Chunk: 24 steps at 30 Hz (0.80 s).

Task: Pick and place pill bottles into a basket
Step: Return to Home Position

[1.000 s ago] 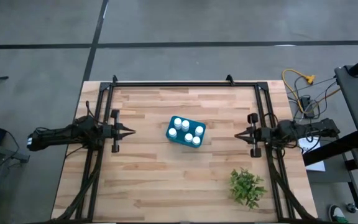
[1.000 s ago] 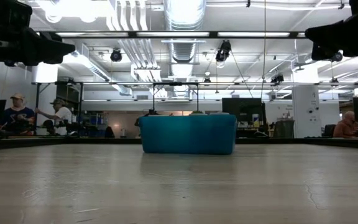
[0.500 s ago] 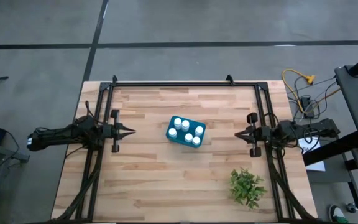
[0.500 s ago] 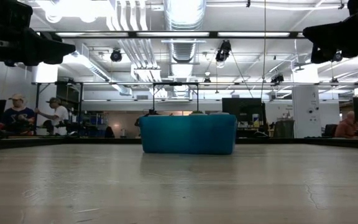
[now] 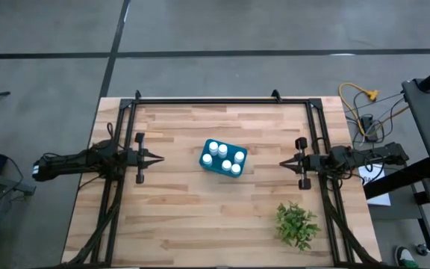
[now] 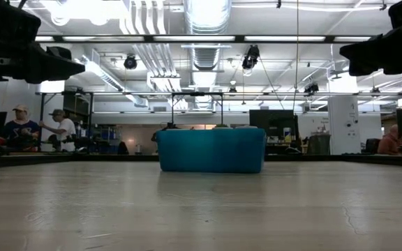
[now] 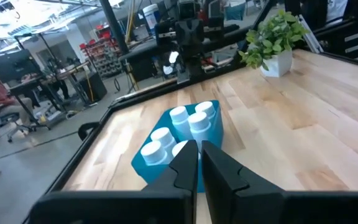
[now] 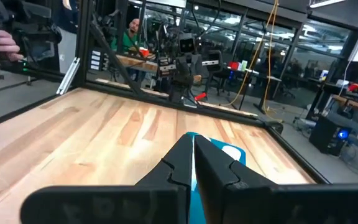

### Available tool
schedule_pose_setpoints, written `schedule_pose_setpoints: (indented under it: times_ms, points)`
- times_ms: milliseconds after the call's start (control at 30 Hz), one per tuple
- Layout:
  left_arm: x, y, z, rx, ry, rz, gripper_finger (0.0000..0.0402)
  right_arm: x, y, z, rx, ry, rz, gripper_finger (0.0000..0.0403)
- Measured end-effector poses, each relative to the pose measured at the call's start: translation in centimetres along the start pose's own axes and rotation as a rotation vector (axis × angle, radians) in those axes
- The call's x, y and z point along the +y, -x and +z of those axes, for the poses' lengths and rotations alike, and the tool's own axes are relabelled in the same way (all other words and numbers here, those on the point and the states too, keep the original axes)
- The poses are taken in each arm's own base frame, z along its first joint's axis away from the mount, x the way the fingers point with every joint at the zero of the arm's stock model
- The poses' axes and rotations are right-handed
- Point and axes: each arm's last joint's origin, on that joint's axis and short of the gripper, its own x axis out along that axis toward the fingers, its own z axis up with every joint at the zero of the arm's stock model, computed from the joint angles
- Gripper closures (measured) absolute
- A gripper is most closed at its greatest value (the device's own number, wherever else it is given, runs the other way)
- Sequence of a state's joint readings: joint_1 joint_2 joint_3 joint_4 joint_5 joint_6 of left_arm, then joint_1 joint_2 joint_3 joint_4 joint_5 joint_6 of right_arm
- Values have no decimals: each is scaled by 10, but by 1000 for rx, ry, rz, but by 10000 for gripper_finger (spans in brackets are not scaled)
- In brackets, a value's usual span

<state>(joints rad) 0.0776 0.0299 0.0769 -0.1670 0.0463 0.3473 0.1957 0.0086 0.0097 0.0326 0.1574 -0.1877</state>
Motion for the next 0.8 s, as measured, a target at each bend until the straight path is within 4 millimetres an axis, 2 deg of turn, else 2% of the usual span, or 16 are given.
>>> schedule_pose_setpoints:
  times_ms: [667,800]
  points:
    - [-1,-4,-5,37,56,-13,398,0,0,0,3,53,1,394]
    - [-2,-9,-7,-17,85,4,398,0,0,0,4,81,0,394]
